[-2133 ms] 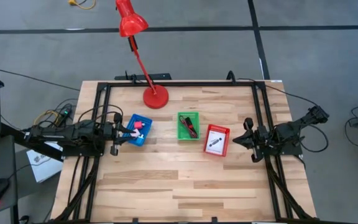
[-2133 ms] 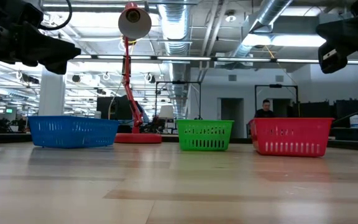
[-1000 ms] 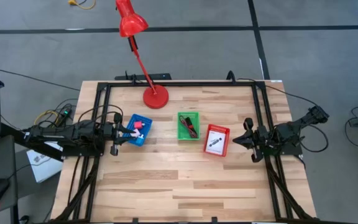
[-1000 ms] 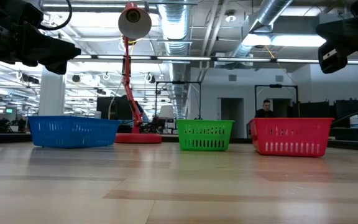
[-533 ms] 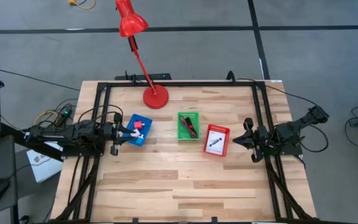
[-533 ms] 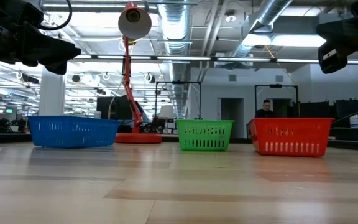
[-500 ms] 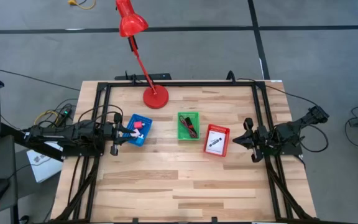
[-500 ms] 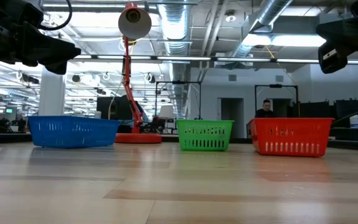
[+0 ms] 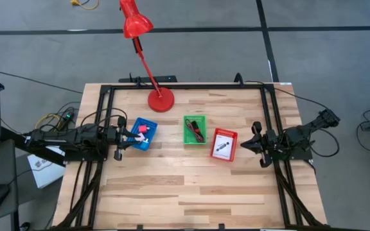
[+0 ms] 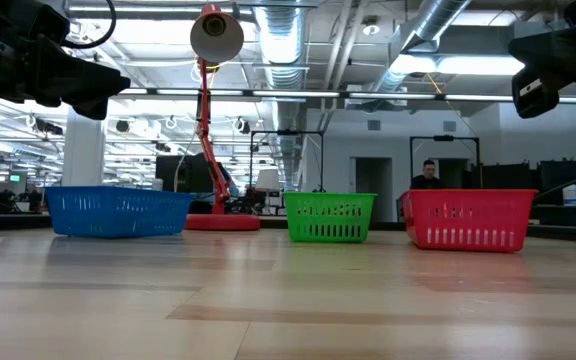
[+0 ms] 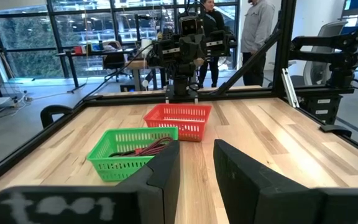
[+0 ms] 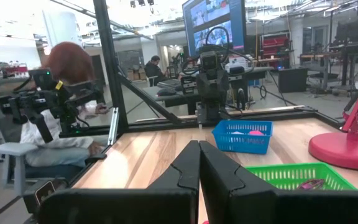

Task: Pick and place items into bin
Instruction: Return to Home Position

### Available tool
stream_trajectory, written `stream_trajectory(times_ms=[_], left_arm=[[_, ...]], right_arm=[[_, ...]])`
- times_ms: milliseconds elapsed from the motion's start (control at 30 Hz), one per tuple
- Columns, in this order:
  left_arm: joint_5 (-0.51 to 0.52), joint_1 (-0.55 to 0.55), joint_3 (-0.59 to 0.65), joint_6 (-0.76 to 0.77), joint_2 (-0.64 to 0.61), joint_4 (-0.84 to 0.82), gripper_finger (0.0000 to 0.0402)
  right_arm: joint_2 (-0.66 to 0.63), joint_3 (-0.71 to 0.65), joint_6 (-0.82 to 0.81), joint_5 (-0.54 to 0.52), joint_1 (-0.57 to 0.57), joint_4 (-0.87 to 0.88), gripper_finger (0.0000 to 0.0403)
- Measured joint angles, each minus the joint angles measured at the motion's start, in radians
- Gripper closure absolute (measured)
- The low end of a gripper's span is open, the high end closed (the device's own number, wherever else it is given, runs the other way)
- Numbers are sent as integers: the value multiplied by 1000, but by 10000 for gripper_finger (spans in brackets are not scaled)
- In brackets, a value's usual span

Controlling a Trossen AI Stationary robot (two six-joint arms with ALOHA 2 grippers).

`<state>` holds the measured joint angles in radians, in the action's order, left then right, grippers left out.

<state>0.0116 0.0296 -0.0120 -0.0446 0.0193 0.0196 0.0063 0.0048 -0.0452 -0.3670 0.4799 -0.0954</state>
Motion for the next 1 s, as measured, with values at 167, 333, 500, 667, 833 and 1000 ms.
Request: stream_trajectory(times_ms=[167,333,500,667,833,1000], left_arm=[[0,0,0,2,0,0,314],[0,0,0,3,0,0,314],[0,0,0,-3,0,0,314],[0,0,0,7,0,0,314],[0,0,0,-6,0,0,314],[0,0,0,-9,0,0,314]], right_arm=[[0,0,0,0,0,0,403],[0,0,0,0,0,0,403],[0,0,0,0,0,0,403],[0,0,0,0,0,0,403],[0,0,0,0,0,0,403],[0,0,0,0,0,0,403]])
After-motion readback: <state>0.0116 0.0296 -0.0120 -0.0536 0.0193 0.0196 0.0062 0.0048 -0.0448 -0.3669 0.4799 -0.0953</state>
